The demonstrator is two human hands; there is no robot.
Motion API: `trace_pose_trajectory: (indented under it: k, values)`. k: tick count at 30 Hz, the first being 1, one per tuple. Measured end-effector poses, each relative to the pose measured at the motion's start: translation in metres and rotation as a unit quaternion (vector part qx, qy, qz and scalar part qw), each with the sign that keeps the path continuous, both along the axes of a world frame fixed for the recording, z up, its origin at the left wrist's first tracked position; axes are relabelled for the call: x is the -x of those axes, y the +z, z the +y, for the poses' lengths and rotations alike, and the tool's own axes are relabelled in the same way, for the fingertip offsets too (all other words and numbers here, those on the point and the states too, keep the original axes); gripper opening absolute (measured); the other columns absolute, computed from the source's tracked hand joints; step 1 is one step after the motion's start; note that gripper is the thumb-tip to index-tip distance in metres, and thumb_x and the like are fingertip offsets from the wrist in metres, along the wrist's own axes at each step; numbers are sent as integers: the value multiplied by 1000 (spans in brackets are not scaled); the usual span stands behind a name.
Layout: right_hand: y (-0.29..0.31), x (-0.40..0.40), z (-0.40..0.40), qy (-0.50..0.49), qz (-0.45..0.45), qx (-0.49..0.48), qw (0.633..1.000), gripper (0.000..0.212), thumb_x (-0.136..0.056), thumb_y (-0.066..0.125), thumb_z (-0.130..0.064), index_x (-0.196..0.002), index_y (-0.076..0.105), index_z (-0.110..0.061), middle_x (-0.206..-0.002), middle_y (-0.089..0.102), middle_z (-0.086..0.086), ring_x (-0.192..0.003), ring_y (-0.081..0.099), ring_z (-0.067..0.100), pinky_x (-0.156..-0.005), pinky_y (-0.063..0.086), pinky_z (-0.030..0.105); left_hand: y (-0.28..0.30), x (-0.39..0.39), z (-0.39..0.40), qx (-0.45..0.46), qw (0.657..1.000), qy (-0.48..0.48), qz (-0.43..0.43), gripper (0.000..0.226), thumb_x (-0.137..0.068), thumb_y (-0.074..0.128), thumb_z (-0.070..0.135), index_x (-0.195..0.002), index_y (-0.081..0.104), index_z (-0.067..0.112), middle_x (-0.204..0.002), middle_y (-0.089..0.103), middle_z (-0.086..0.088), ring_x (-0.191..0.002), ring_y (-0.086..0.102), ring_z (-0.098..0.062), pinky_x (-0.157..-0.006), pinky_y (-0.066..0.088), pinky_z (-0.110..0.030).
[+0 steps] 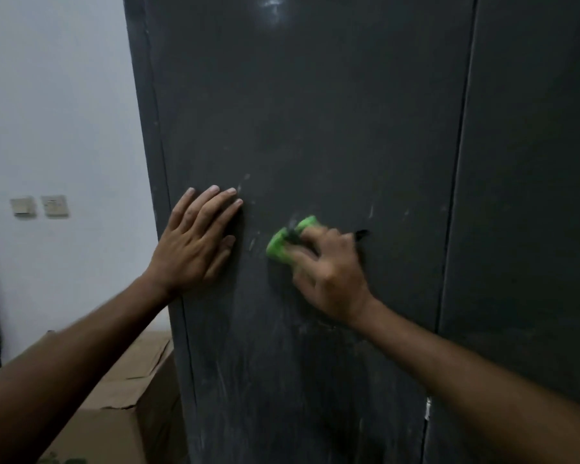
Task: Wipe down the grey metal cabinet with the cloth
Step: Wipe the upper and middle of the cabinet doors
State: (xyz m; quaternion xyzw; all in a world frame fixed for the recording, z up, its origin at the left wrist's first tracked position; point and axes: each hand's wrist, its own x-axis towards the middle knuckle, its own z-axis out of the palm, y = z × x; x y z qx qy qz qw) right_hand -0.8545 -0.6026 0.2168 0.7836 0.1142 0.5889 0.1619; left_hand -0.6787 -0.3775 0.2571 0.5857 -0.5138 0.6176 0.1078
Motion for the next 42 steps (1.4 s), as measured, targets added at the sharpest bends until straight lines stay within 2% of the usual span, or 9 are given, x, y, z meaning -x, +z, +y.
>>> trace_pose_trajectory:
  k: [4, 10, 16, 19, 22, 27, 33, 39, 42]
  values:
    - [2, 5, 3, -4, 240, 340, 909, 23, -95, 59, -32, -114, 69, -29, -128, 64, 7, -99, 61, 25, -85, 40, 40, 5, -12, 10, -4, 1000, 5, -7, 59, -107, 45, 34, -158, 43, 4, -164, 40, -18, -155, 33, -36, -126, 24, -62]
    - [44, -16, 21, -34, -38, -51, 997, 34, -86, 68, -24, -120, 74, -24, -121, 65, 13, -93, 63, 35, -78, 42, 44, 2, -20, 11, -6, 1000, 8, -15, 60, -108, 43, 36, -160, 39, 7, -168, 36, -14, -158, 30, -33, -126, 24, -61]
    - [14, -13, 21, 8, 222, 323, 920, 24, -89, 63, -34, -111, 70, -25, -128, 64, 10, -96, 60, 28, -81, 41, 41, 4, -19, 12, -11, 1000, 1, -11, 59, -109, 41, 36, -160, 40, 7, -168, 37, -13, -157, 31, -33, -127, 24, -60]
    - [44, -23, 25, -21, 73, 120, 990, 29, -85, 67, -30, -113, 72, -24, -123, 64, 10, -92, 60, 30, -79, 40, 43, 4, -18, 12, -11, 1000, 1, -14, 58, -109, 40, 35, -160, 41, 7, -168, 37, -13, -157, 32, -32, -127, 23, -58]
    - [25, -39, 55, -27, -23, -64, 997, 33, -83, 68, -24, -115, 72, -22, -122, 63, 13, -93, 60, 34, -77, 41, 43, 5, -12, 16, -22, 1000, -11, 11, 57, -108, 38, 33, -159, 41, 6, -168, 36, -12, -158, 30, -32, -128, 21, -57]
    - [2, -26, 50, -20, 230, 296, 927, 24, -84, 63, -41, -103, 69, -27, -128, 64, 8, -95, 60, 26, -79, 42, 40, 5, -14, 35, -31, 998, -32, 49, 59, -107, 38, 31, -158, 41, 2, -166, 39, -16, -157, 31, -33, -128, 24, -57]
    - [30, -51, 73, -24, 2, -38, 999, 37, -80, 70, -27, -117, 71, -23, -123, 64, 13, -93, 60, 32, -77, 40, 42, -3, -28, 52, -39, 997, -14, 72, 64, -105, 37, 35, -160, 36, 1, -169, 33, -16, -160, 24, -32, -129, 20, -56]
    - [-2, -40, 75, -29, 248, 284, 926, 27, -82, 66, -45, -103, 71, -29, -127, 64, 4, -99, 60, 22, -80, 41, 39, 0, -32, 59, -68, 995, -15, 72, 65, -105, 34, 35, -162, 32, 3, -170, 30, -15, -161, 22, -31, -130, 20, -55]
    - [28, -45, 67, -26, 141, 174, 974, 27, -81, 65, -36, -105, 72, -25, -123, 65, 6, -93, 61, 27, -78, 41, 41, 0, -30, 60, -76, 993, -17, 87, 65, -106, 33, 35, -163, 30, 4, -172, 27, -13, -162, 18, -29, -131, 18, -54]
